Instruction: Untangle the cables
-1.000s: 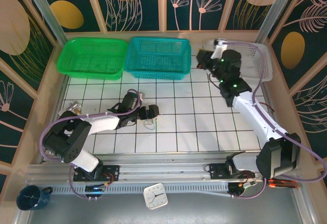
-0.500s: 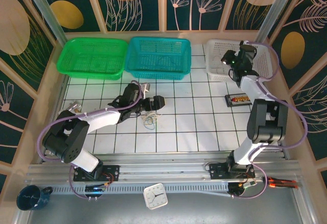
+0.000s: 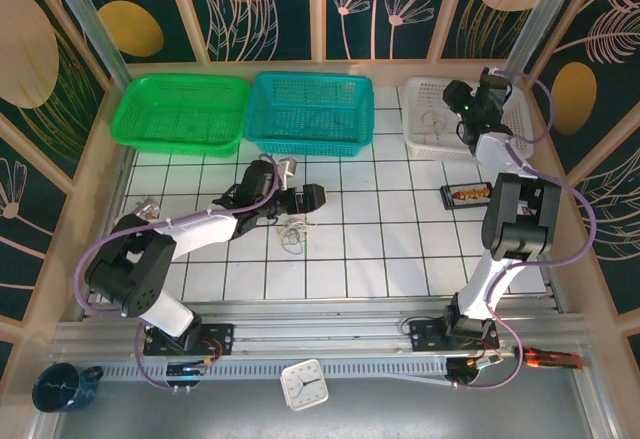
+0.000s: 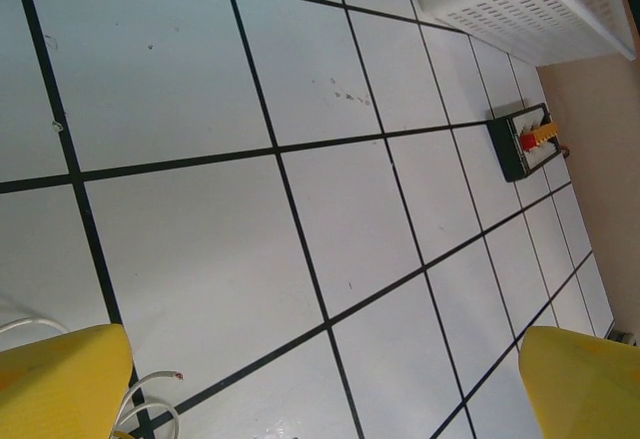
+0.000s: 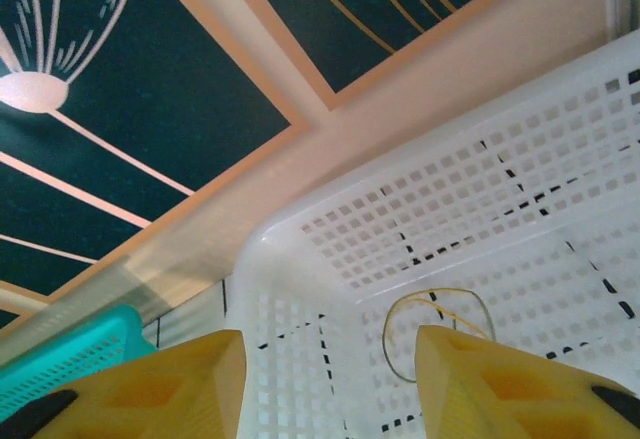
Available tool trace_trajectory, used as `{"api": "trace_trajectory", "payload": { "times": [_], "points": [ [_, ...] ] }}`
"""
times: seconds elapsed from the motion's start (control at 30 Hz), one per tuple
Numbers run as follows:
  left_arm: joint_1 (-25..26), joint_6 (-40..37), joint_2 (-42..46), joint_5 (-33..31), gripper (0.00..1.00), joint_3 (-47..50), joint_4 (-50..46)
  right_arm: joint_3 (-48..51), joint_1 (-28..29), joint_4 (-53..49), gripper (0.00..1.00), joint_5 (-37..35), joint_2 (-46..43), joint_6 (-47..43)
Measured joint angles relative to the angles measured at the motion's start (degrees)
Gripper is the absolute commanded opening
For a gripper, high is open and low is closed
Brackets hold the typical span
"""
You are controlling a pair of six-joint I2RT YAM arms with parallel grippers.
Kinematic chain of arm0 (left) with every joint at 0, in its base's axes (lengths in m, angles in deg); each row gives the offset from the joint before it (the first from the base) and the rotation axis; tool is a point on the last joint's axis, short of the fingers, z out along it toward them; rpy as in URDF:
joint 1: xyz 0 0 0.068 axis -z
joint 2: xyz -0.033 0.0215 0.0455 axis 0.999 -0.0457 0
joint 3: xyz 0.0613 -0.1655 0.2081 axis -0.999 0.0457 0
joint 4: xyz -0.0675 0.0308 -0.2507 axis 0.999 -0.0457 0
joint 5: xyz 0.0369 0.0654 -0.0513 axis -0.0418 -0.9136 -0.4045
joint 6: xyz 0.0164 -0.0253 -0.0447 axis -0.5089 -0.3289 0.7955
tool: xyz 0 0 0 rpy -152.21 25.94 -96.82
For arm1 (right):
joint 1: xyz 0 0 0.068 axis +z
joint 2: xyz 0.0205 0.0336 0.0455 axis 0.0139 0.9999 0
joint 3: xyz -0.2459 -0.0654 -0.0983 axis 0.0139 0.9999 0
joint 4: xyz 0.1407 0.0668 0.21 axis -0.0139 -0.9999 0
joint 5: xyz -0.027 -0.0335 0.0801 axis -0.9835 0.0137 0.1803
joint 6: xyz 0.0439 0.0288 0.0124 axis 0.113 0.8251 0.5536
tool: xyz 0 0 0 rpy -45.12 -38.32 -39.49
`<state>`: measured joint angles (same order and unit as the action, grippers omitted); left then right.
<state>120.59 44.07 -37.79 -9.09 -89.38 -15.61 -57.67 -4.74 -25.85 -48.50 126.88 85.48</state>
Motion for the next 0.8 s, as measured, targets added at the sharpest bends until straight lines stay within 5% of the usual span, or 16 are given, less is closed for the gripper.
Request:
{"api": "trace_trajectory", "payload": {
  "times": [0.33,0.8],
  "points": [
    [0.0,0.0,-0.1,-1.8,0.99,0.0,-0.5,6.3,4.9,2.1,0.51,2.7,-6.3,1.2],
    [-4.3,0.0,10.0,-8.3,0.99,2.5,-3.2,26.1,29.6,2.2,0.6,0.7,-26.5,3.6]
  ]
}}
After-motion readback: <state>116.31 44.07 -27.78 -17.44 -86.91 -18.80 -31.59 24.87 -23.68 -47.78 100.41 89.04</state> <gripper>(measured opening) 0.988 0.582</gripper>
